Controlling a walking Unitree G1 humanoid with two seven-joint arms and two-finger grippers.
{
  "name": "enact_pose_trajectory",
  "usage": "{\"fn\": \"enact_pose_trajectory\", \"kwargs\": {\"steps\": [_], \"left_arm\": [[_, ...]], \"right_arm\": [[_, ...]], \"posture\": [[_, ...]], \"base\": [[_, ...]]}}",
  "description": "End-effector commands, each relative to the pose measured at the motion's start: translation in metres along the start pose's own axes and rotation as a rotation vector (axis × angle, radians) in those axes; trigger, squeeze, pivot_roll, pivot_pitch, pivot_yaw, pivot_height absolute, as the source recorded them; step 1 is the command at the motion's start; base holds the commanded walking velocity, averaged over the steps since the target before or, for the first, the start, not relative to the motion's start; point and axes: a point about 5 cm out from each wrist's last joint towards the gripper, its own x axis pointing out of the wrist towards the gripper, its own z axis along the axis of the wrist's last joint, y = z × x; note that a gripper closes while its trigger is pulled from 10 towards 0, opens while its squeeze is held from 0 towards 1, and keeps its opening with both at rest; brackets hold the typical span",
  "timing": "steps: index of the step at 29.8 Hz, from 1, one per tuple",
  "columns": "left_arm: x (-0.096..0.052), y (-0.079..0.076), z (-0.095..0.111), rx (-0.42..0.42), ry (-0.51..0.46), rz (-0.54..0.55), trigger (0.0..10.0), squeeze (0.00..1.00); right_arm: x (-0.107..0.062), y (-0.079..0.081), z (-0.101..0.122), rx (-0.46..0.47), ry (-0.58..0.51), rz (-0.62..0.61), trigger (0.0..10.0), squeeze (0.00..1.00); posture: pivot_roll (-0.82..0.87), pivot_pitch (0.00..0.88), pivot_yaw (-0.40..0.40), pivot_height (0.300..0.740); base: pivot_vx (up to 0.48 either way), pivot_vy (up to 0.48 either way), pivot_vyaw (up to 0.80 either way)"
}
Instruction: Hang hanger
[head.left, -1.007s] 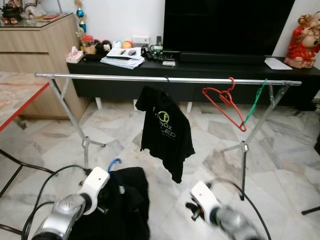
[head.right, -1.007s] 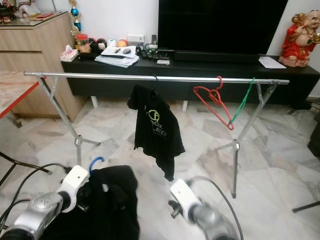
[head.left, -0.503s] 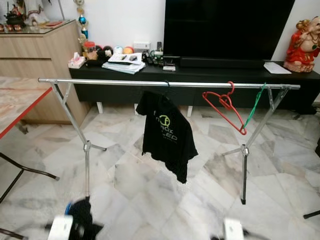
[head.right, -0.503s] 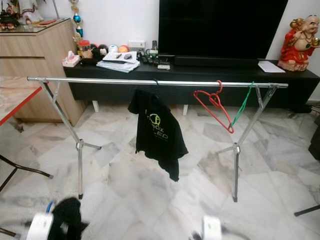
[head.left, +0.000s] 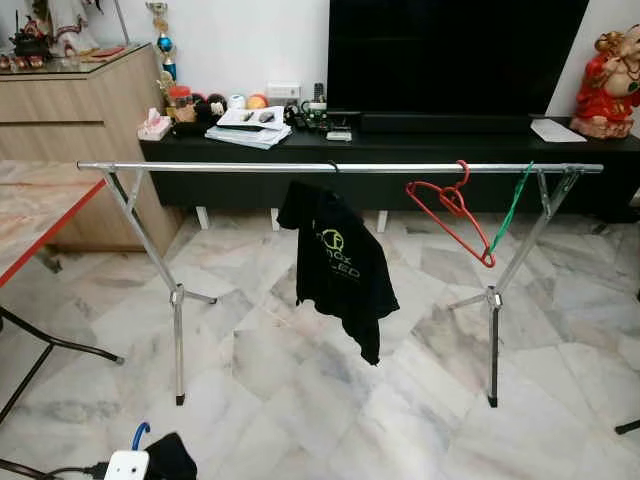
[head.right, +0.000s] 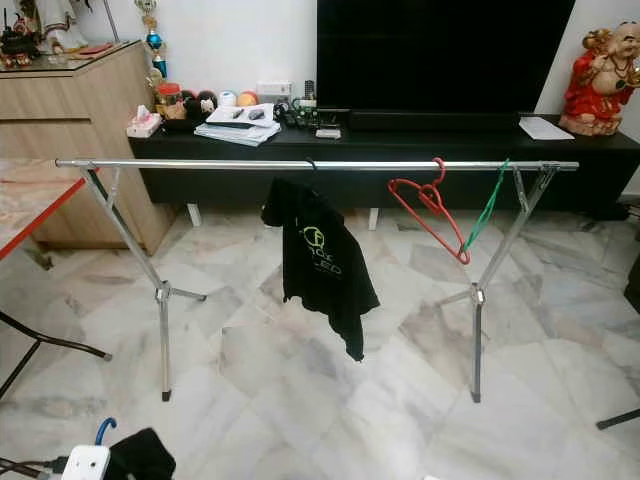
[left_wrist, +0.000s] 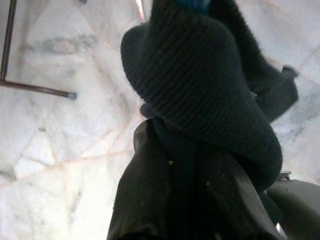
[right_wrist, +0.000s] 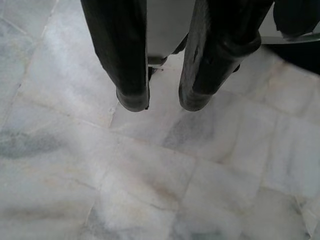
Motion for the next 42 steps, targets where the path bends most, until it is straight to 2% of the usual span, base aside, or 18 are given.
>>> {"fn": "enact_pose_trajectory", "kwargs": {"steps": [1,15,42], "left_arm": [[0.001,0.006,0.004,0.000,-0.008,0.006,10.0,0.00],[0.000,0.003,-0.003,-0.004,0.037,-0.007,10.0,0.00],[0.000,0.000,-0.004,-0.023,0.048,-0.011,10.0,0.00]], "right_arm": [[-0.001,-0.001,-0.004,0.020,0.004,-0.013,10.0,0.00],[-0.003,-0.003,-0.009,-0.001,0.002,-0.022,10.0,0.00],[-0.003,-0.002,-0.012,-0.022,0.023,-0.006,10.0,0.00]], "posture": [[0.02,0.000,0.048,0.740],[0.01,0.000,0.054,0.740],[0.02,0.000,0.042,0.740]], "base": [[0.000,0.000,0.00],[0.000,0.000,0.00],[0.000,0.000,0.00]]}}
